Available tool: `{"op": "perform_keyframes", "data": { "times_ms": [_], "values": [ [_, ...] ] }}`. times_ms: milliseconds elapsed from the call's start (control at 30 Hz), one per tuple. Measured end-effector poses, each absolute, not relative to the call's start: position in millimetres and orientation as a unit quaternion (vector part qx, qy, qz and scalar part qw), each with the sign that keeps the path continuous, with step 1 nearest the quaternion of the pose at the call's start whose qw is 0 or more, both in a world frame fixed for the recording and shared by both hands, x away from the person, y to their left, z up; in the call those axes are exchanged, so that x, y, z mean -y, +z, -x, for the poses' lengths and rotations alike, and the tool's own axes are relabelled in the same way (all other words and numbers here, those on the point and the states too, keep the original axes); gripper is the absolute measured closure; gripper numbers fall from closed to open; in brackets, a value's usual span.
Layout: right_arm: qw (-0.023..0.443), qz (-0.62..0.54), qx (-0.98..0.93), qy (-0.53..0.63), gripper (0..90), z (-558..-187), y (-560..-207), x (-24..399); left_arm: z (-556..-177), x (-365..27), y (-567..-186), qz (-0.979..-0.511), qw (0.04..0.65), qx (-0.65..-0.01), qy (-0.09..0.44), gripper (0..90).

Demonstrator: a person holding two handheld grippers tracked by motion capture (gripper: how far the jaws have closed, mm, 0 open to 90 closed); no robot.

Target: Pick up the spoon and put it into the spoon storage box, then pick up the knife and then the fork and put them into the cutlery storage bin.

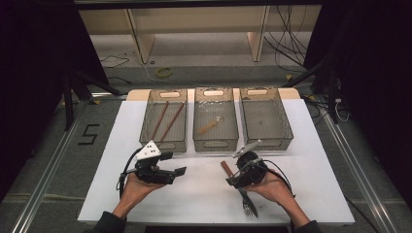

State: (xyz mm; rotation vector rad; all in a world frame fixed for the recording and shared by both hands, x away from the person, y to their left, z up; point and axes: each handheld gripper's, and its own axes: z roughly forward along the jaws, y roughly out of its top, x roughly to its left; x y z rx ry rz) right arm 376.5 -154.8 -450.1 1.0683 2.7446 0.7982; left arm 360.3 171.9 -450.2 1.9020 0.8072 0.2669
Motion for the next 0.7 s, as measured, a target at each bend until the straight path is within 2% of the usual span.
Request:
{"op": "perform_keyframes", "data": {
  "times_ms": [367,700],
  "values": [
    [0.042,-0.346,-0.904,0.246,33.6,-379,-454,152,-351,-176,-453,-0.786,0.503,-0.340,0.117,18.7],
    [0.038,-0.347,-0.909,0.227,41.9,-381,-457,149,-346,-178,-454,-0.784,0.502,-0.343,0.122,18.7]
  ]
}}
